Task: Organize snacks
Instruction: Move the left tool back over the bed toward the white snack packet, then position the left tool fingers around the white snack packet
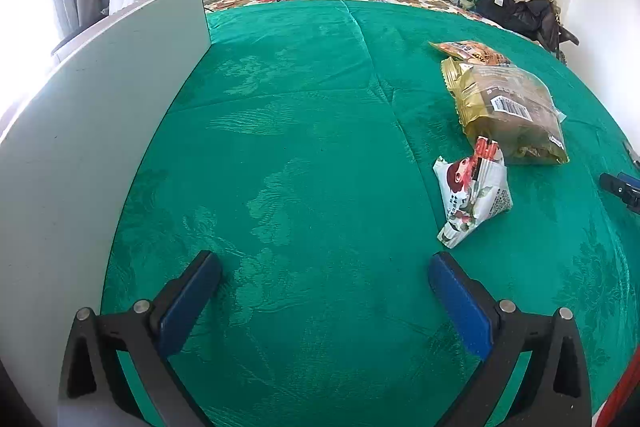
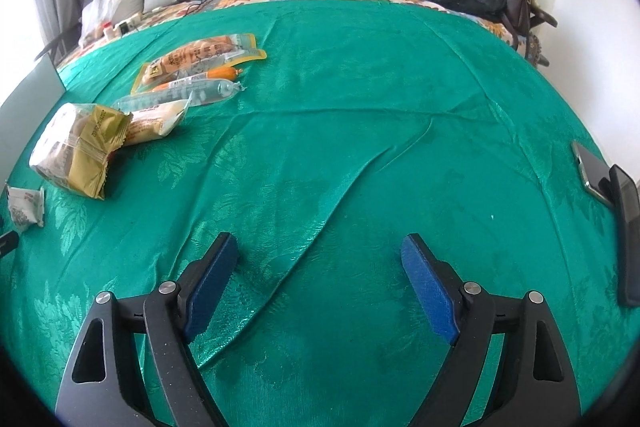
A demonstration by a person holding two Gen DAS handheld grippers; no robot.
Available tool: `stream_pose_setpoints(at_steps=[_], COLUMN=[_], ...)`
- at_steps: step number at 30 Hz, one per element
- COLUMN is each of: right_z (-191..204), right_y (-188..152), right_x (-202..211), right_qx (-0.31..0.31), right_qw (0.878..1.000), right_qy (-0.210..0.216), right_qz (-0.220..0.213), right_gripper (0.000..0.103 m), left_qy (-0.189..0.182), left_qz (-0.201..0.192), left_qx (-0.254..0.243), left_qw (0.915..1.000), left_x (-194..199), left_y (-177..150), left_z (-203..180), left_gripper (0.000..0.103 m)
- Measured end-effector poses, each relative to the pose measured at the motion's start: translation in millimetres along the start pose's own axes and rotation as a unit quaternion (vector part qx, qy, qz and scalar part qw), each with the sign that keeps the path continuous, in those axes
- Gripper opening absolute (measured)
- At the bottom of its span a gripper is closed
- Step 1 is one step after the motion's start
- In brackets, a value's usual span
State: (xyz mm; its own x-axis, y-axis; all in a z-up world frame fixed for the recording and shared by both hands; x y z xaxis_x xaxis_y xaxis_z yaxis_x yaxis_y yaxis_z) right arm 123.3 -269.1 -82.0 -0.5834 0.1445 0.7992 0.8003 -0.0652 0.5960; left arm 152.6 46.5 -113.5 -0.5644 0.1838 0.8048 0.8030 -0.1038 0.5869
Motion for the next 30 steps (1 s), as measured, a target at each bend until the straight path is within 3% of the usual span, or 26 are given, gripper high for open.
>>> stream_pose_setpoints(at_steps=[9, 12, 16, 18, 30], right_z=[-1, -1, -1, -1, -1], right_y=[2, 2, 2, 2, 2], right_x=[-1, -1, -1, -1, -1], right_qx=[-0.003, -0.003, -0.003, -0.003, -0.003], right_qw=[1.0, 1.0, 1.0, 1.0, 1.0], right_qy=[-0.005, -0.004, -0.004, -0.004, -0.005], right_qz=[0.002, 0.002, 0.002, 0.002, 0.002], right_gripper=[0.089, 0.089, 0.09, 0.09, 0.09], left_qy=[-0.035, -0.042, -0.049, -0.033, -0.016], left_qz=[-0.004, -0.006, 0.017, 0.038, 0.007], left_qx=[-0.039, -0.069, -0.063, -0.051, -0.034], left_qw=[0.9986, 0.9967, 0.9967, 0.9974, 0.9993], left_x=[17, 18, -6, -24, -29], left_y=[-6, 6, 29, 33, 34], left_z=[-23, -48, -67, -66, -29], left_gripper=[0.102, 0.102, 0.103, 0.102, 0.103])
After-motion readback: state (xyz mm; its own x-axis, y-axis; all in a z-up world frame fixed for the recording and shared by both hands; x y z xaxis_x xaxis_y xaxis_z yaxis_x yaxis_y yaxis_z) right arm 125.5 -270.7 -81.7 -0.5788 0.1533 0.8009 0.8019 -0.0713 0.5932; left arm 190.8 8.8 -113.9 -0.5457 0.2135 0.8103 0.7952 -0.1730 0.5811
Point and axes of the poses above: each gripper's, at about its wrist camera, not at the fingertips, and x roughly against the way its jaws point, z to its left, y to its top, the point moved 1 cm from there along -x, roughly the way its jaws point, and after that the axes turned 5 degrees about -y, right-handed, at the moved point
